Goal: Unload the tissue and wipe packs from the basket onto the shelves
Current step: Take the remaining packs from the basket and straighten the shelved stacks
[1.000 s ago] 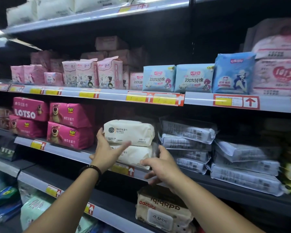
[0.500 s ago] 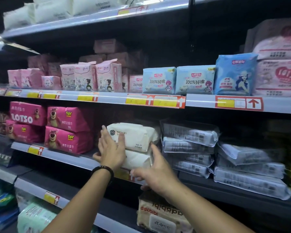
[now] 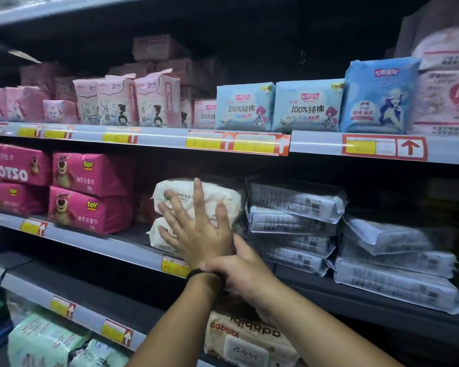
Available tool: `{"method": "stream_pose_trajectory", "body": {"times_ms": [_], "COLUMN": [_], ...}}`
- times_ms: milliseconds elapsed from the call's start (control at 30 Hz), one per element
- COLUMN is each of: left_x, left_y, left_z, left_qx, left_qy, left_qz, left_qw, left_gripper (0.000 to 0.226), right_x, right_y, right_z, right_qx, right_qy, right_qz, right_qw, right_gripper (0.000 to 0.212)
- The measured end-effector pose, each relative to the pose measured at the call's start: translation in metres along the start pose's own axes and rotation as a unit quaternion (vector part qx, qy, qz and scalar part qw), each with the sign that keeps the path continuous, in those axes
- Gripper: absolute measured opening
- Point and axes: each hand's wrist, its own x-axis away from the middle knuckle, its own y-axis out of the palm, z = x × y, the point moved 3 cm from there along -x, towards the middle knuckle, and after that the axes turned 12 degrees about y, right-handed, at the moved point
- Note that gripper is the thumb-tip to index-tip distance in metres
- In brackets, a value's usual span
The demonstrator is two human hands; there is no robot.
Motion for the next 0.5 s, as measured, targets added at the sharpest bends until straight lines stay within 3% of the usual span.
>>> {"method": "stream_pose_trajectory", "body": {"times_ms": [200, 267, 367, 433, 500], "left_x": [-0.003, -0.001, 0.001, -0.002, 0.002], "left_y": [0.005, -0.001, -0.011, -0.022, -0.04], "left_z": [-0.001, -0.002, -0.004, -0.001, 0.014], "left_qx": [-0.033, -0.031, -0.024, -0.019, -0.017], "left_qy": [0.007, 0.013, 0.024, 0.002, -0.003], "left_qz": [-0.017, -0.054, -0.127, -0.176, -0.16], "left_qw": [0.999, 0.998, 0.991, 0.984, 0.987], "left_gripper": [0.069, 0.071, 0.069, 0.068, 0.066], "right_x": [0.002, 0.011, 0.028, 0.044, 0.06], "right_y": [-0.008, -0.014, -0.026, -0.034, -0.046], "right_z": [-0.009, -0.012, -0.013, -0.012, -0.01], "right_qx": [0.038, 0.052, 0.099, 0.14, 0.17], "right_qy": [0.048, 0.056, 0.027, 0.012, -0.005], "right_qz": [-0.016, -0.027, 0.019, 0.061, 0.098], "right_qw": [0.998, 0.997, 0.995, 0.988, 0.981], "right_gripper": [0.08, 0.074, 0.051, 0.055, 0.067]}}
